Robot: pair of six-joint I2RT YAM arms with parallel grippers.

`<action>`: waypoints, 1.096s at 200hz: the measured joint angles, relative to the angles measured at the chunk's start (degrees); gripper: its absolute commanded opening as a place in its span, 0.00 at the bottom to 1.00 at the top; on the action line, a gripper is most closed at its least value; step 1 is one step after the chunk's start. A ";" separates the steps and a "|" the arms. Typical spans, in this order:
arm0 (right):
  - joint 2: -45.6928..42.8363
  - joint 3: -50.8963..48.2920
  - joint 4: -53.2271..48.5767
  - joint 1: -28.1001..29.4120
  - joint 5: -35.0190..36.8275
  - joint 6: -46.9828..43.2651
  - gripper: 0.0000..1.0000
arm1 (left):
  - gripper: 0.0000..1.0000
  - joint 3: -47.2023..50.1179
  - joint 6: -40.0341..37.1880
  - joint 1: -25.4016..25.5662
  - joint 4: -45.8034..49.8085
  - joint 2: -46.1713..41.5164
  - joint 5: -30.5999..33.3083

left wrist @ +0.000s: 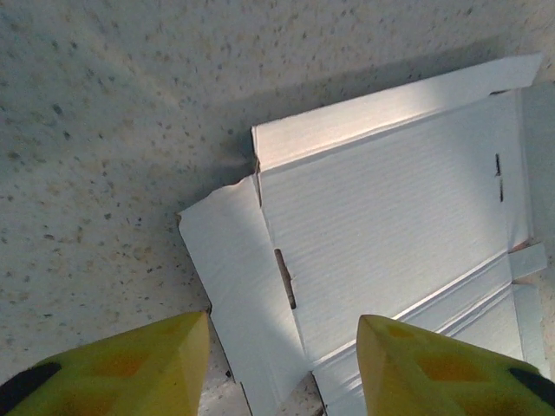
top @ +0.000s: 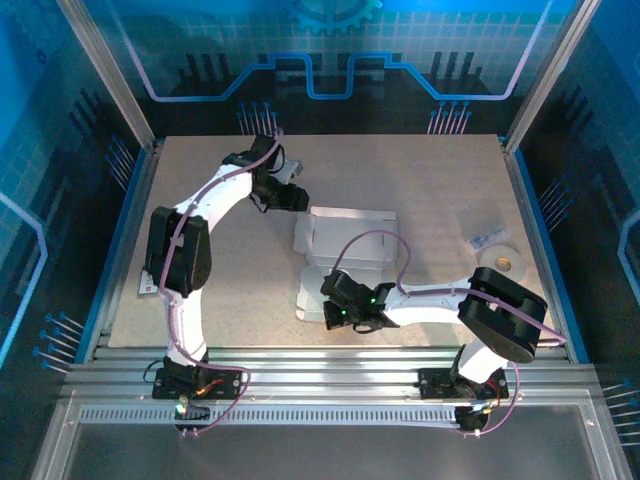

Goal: Fold the paper box

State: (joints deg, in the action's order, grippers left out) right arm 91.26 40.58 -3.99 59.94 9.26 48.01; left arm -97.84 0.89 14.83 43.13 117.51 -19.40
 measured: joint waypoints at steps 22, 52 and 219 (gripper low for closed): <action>0.00 -0.02 0.00 0.02 0.04 0.00 0.00 | 0.51 -4.92 -1.20 0.00 5.31 4.74 0.00; 0.00 0.00 0.00 0.02 0.04 0.00 0.00 | 0.52 -10.99 -2.47 -0.11 11.15 10.29 0.00; 0.92 1.16 -0.63 0.02 0.20 0.00 0.00 | 0.26 -30.18 -6.27 -0.63 29.05 25.62 -5.11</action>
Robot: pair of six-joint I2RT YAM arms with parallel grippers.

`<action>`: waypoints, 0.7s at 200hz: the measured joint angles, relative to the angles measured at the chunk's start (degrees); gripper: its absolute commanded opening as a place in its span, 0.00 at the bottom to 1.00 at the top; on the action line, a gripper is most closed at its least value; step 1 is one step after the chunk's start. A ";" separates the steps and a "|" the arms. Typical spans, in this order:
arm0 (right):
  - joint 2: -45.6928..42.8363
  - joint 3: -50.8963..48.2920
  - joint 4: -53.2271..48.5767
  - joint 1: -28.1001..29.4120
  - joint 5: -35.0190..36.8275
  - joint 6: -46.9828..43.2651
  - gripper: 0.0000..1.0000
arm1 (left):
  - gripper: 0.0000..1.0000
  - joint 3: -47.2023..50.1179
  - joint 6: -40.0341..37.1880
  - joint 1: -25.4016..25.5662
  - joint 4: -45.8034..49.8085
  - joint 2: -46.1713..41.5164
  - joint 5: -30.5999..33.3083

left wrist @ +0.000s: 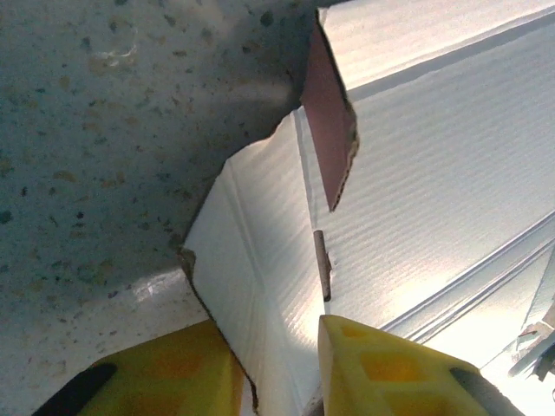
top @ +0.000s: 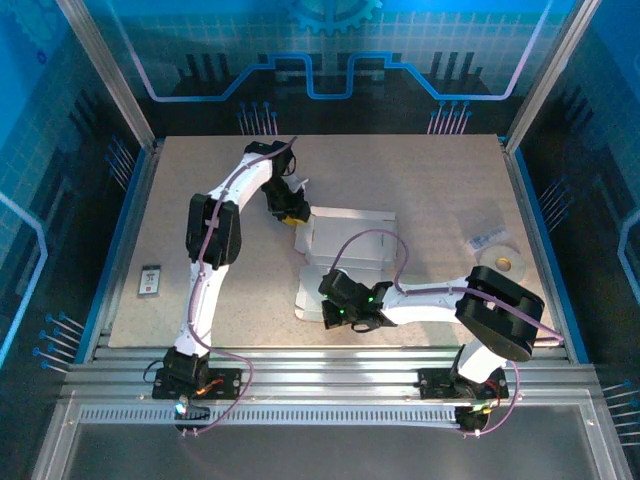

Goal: Fold the paper box

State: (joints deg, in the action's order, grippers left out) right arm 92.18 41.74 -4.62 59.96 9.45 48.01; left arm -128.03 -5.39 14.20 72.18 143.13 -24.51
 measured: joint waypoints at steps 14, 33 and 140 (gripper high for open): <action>0.00 0.00 0.00 0.00 0.00 0.00 0.00 | 0.23 -0.13 -0.31 0.00 0.48 0.28 0.00; 0.00 0.00 0.00 0.00 0.00 0.00 0.00 | 0.16 -0.48 -0.70 0.00 1.33 0.31 0.00; 0.42 0.61 -0.22 0.04 0.26 0.68 0.00 | 0.03 20.61 1.11 1.05 -16.90 -14.58 -1.05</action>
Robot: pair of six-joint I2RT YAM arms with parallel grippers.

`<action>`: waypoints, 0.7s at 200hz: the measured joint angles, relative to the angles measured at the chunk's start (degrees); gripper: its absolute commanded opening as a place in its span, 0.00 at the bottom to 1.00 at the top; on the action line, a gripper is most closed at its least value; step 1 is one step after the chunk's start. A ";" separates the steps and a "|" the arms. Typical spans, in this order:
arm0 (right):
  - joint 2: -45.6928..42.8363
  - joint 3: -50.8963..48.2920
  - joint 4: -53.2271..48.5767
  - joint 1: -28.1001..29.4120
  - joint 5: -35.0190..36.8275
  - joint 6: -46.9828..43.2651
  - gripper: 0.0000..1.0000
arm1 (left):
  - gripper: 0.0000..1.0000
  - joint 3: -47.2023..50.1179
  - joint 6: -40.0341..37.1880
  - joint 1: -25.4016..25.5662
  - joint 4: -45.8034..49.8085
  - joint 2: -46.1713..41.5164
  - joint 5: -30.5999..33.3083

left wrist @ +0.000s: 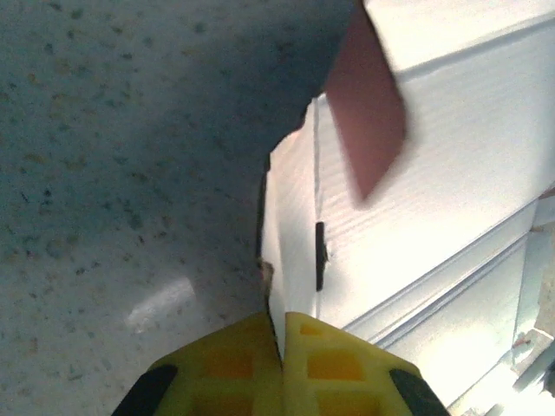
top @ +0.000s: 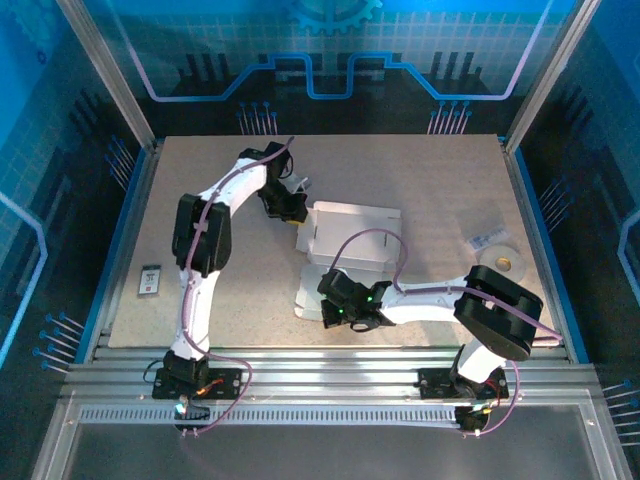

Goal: Fold the paper box

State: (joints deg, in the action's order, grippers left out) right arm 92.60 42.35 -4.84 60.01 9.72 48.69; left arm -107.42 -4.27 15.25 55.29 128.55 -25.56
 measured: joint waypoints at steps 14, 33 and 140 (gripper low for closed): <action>0.00 0.00 -0.02 -0.02 0.02 0.24 0.00 | 0.03 5.92 0.37 1.07 -5.03 -5.53 0.68; 0.00 0.00 0.00 -0.02 0.00 0.42 0.00 | 0.03 13.09 1.40 2.54 -12.31 -11.98 1.31; 0.00 0.00 0.17 -0.20 -0.31 0.63 0.00 | 0.03 42.12 6.43 7.72 -42.49 -28.46 10.51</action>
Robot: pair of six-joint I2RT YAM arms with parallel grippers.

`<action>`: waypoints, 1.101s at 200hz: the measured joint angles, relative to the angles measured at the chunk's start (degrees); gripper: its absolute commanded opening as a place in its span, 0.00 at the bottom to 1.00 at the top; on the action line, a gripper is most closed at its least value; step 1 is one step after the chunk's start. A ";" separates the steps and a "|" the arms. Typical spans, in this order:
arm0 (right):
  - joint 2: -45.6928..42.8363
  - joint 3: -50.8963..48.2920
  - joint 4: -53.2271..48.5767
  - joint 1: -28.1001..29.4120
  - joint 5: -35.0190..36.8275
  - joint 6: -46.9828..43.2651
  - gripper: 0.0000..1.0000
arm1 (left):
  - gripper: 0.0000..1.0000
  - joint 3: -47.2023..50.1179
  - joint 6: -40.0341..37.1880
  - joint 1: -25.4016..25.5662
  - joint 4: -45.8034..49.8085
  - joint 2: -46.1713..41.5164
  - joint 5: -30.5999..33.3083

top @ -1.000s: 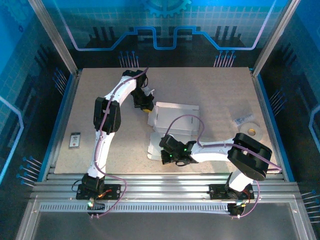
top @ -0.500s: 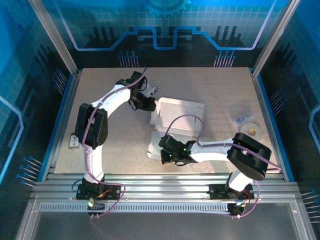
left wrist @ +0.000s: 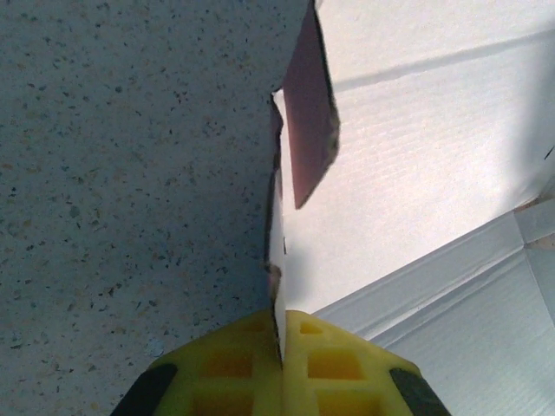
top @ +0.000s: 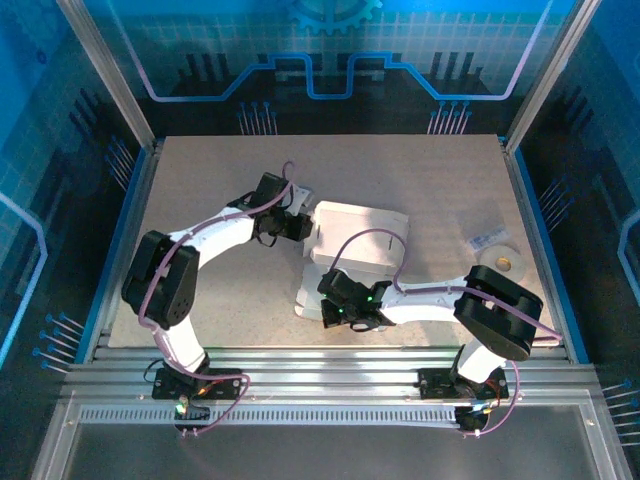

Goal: Fold the paper box

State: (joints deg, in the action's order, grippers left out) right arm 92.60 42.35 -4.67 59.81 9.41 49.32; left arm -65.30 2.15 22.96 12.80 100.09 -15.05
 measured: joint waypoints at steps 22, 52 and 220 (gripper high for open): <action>0.00 0.00 0.04 -0.04 -0.42 0.02 0.00 | 0.03 3.96 1.20 1.70 -4.26 -2.51 2.03; 0.07 0.04 0.15 -0.02 -1.16 0.02 0.00 | 0.03 7.85 2.47 3.85 -9.03 -4.63 4.96; 0.98 1.11 -0.02 0.02 -3.50 -0.02 0.00 | 0.04 21.35 8.13 9.16 -21.22 -12.63 14.19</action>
State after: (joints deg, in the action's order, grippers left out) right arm 93.58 43.46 -4.69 59.83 5.91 49.30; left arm -43.94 10.28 32.12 -8.43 87.46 -0.86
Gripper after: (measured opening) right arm 0.064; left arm 0.063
